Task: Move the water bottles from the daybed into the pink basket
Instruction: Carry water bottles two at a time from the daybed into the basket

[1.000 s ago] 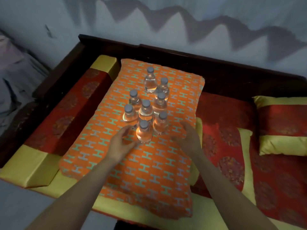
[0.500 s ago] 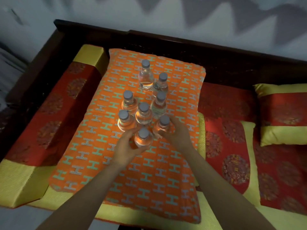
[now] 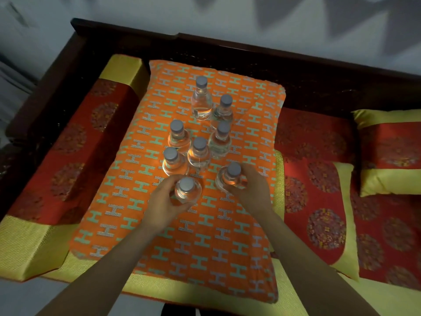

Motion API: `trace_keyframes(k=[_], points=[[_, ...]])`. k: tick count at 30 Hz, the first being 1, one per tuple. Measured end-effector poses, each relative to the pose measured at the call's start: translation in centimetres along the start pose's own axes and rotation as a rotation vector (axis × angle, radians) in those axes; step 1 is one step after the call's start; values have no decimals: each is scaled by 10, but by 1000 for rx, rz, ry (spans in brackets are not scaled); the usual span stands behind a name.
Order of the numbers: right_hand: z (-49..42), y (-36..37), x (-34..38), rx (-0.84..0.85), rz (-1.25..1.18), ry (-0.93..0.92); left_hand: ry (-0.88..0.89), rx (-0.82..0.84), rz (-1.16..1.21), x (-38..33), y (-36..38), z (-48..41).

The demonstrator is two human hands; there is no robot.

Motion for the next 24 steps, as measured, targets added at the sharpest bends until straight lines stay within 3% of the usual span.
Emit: trace_keyframes(k=[9,15,24], points=[[4,8,-4,38,-41,11,5,-12,-162,-7,10,8],[13,0,-8,58,-104,56,-36,-29,-126,-12,2,10],[71,-80,-12,-154,-34,144,-64,67,5,-41,-18,22]])
Point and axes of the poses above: each hand's wrist, its own z-axis away from the middle knuckle, its own y-axis out of the palm, x = y × z, the point moved 7 cm from there along -z, towards the middle knuckle, and after that the axes turned 6 degrees about -x, right-handed, at the moved point
